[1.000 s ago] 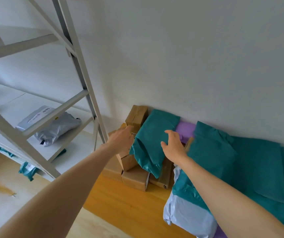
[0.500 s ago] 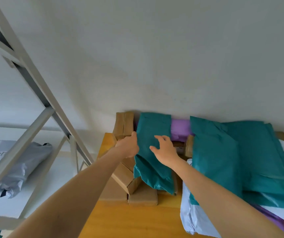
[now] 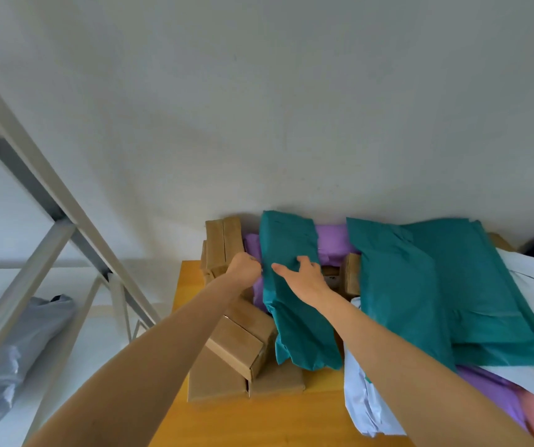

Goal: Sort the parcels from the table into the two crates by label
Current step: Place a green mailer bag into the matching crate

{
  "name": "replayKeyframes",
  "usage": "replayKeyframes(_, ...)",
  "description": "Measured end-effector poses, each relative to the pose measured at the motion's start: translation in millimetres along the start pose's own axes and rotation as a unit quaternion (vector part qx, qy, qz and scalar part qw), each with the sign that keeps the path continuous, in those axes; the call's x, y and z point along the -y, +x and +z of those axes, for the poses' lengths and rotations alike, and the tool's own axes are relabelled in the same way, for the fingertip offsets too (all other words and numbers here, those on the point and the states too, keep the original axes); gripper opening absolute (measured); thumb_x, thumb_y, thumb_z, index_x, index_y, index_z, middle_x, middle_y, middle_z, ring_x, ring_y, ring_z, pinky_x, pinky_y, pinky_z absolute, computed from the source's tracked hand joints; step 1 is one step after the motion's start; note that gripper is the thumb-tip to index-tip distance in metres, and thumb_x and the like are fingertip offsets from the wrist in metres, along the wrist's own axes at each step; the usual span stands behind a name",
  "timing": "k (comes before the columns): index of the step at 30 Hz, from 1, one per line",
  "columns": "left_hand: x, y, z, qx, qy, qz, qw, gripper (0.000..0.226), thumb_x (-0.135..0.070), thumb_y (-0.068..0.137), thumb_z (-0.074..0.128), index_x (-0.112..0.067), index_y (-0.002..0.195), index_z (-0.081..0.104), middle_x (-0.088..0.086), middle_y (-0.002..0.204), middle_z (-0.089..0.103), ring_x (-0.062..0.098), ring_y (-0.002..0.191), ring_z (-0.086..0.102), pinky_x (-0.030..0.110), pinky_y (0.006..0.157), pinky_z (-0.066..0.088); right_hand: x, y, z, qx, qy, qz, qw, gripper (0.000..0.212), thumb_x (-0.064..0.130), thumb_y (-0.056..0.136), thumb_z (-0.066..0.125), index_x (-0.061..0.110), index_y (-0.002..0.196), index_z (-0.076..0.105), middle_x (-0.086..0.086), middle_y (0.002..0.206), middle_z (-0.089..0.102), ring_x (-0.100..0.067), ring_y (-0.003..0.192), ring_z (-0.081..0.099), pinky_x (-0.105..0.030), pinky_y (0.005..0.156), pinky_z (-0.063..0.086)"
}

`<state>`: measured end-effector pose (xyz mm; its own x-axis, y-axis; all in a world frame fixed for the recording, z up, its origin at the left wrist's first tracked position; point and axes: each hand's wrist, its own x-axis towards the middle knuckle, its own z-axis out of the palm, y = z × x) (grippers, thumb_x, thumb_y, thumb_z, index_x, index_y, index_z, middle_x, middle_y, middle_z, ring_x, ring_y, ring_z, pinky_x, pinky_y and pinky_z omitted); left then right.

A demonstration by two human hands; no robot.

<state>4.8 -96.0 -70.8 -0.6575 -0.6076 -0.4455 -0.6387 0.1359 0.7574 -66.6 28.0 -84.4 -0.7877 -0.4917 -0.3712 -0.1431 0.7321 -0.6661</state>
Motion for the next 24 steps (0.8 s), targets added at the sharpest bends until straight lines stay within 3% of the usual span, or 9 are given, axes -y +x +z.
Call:
replayKeyframes(2, -5, -2, 1, 0.015, -0.024, 0.0, 1.0, 0.031, 0.002, 0.094, 0.043, 0.009, 0.12, 0.058, 0.024, 0.118, 0.063, 0.025, 0.089, 0.057, 0.026, 0.069, 0.051, 2, 1, -4, -0.001, 0.006, 0.003, 1.0, 0.088, 0.062, 0.083, 0.057, 0.011, 0.148, 0.025, -0.015, 0.146, 0.031, -0.035, 0.133, 0.034, -0.048, 0.11, 0.032)
replayKeyframes(6, -12, -13, 5, 0.056, -0.03, 0.027, 0.998, 0.032, 0.005, 0.096, 0.041, 0.003, 0.121, 0.062, 0.015, 0.128, 0.06, 0.028, 0.114, 0.059, 0.033, 0.092, 0.049, -5, 2, -10, 0.014, 0.02, 0.01, 1.0, 0.109, 0.057, 0.071, 0.073, 0.006, 0.15, 0.018, -0.015, 0.149, 0.03, -0.033, 0.135, 0.036, -0.047, 0.11, 0.036)
replayKeyframes(8, -19, -19, 11, 0.072, -0.067, 0.027, 0.995, 0.038, 0.008, 0.096, 0.036, -0.001, 0.119, 0.064, 0.01, 0.127, 0.06, 0.027, 0.114, 0.059, 0.033, 0.088, 0.049, -10, 0, -17, 0.009, 0.03, 0.012, 0.999, 0.11, 0.045, 0.068, 0.081, 0.002, 0.148, 0.019, -0.016, 0.148, 0.035, -0.031, 0.133, 0.04, -0.043, 0.108, 0.039)
replayKeyframes(12, -37, -31, 31, 0.115, -0.079, 0.054, 0.989, 0.047, 0.007, 0.094, 0.028, -0.011, 0.118, 0.065, 0.004, 0.127, 0.061, 0.021, 0.111, 0.057, 0.033, 0.088, 0.047, -24, -3, -38, -0.058, 0.037, 0.008, 0.998, 0.062, 0.023, 0.077, 0.076, 0.002, 0.128, 0.047, -0.012, 0.125, 0.059, -0.027, 0.112, 0.058, -0.033, 0.088, 0.05)
replayKeyframes(15, -47, -37, 44, 0.135, -0.082, 0.063, 0.985, 0.044, 0.006, 0.096, 0.031, -0.01, 0.125, 0.06, 0.001, 0.126, 0.059, 0.019, 0.109, 0.056, 0.03, 0.085, 0.047, -33, -7, -55, -0.107, 0.035, -0.006, 0.994, 0.043, 0.018, 0.077, 0.073, 0.003, 0.115, 0.057, -0.012, 0.113, 0.065, -0.028, 0.099, 0.063, -0.036, 0.081, 0.052)
replayKeyframes(20, -58, -38, 54, 0.117, -0.105, 0.046, 0.987, 0.043, 0.008, 0.092, 0.043, -0.006, 0.131, 0.055, 0.01, 0.111, 0.06, 0.023, 0.093, 0.055, 0.027, 0.065, 0.043, -36, -17, -90, -0.144, 0.077, -0.035, 0.986, 0.033, 0.016, 0.079, 0.071, 0.009, 0.108, 0.057, -0.005, 0.102, 0.063, -0.021, 0.088, 0.058, -0.029, 0.075, 0.047)
replayKeyframes(24, -69, -36, 55, 0.091, -0.124, 0.023, 0.988, 0.041, -0.007, 0.094, 0.058, -0.006, 0.134, 0.049, 0.013, 0.11, 0.058, 0.023, 0.094, 0.054, 0.034, 0.078, 0.044, -35, -24, -124, -0.145, 0.161, -0.051, 0.975, 0.037, 0.014, 0.075, 0.075, 0.012, 0.107, 0.058, -0.003, 0.102, 0.065, -0.018, 0.089, 0.062, -0.029, 0.074, 0.049)
